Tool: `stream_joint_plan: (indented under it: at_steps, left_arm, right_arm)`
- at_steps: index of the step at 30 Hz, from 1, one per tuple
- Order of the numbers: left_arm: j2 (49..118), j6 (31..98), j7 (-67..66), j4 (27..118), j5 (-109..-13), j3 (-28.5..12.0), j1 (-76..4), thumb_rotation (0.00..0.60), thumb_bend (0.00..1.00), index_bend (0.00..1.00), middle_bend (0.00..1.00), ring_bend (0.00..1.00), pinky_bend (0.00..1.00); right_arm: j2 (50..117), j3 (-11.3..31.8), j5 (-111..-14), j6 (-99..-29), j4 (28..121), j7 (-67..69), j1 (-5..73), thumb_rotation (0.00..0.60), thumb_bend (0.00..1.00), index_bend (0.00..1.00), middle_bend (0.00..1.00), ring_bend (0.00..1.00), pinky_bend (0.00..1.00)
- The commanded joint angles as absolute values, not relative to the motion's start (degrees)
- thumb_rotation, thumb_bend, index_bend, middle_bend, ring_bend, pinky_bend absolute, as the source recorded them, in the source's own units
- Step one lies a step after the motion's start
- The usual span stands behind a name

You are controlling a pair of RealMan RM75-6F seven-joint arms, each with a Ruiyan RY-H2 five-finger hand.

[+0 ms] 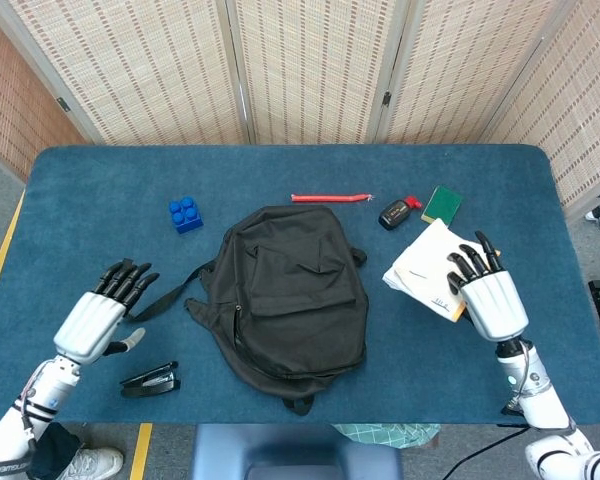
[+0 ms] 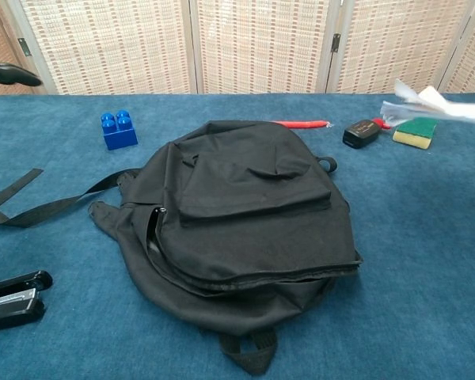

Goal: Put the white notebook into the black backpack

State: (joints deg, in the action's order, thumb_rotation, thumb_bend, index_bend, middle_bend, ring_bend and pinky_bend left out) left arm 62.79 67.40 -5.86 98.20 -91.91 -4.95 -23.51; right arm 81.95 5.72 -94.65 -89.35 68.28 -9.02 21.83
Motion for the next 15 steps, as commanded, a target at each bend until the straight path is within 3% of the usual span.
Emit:
stream_joint_plan:
  at_steps: [1,8,15]
  left_arm:
    - [62.29,62.88,-4.44,99.44,-94.4,-4.73,-27.56,0.6,0.36,0.08,0.06,0.09,0.0]
    - [65.1,55.08,-6.25,100.47,-97.18,-3.98,-34.11,0.6,0.36,0.1,0.06,0.09,0.0]
    - [72.7,46.54,-6.78,98.34,-95.07,-4.6,-40.96,0.6,0.36,0.12,0.06,0.09,0.0]
  right_arm:
    - [76.32,7.27,-95.82,-90.28,75.23,-12.68,22.3,0.6,0.48,0.71,0.38,0.24,0.08]
    - [71.5,7.77,-96.41,-88.7,81.91,-16.97,22.69,0.6,0.48,0.71,0.38,0.24,0.08]
    - [70.96,7.52,-96.04,-86.69,83.51,-19.18,22.82,0.6,0.48,0.71,0.38,0.24,0.08]
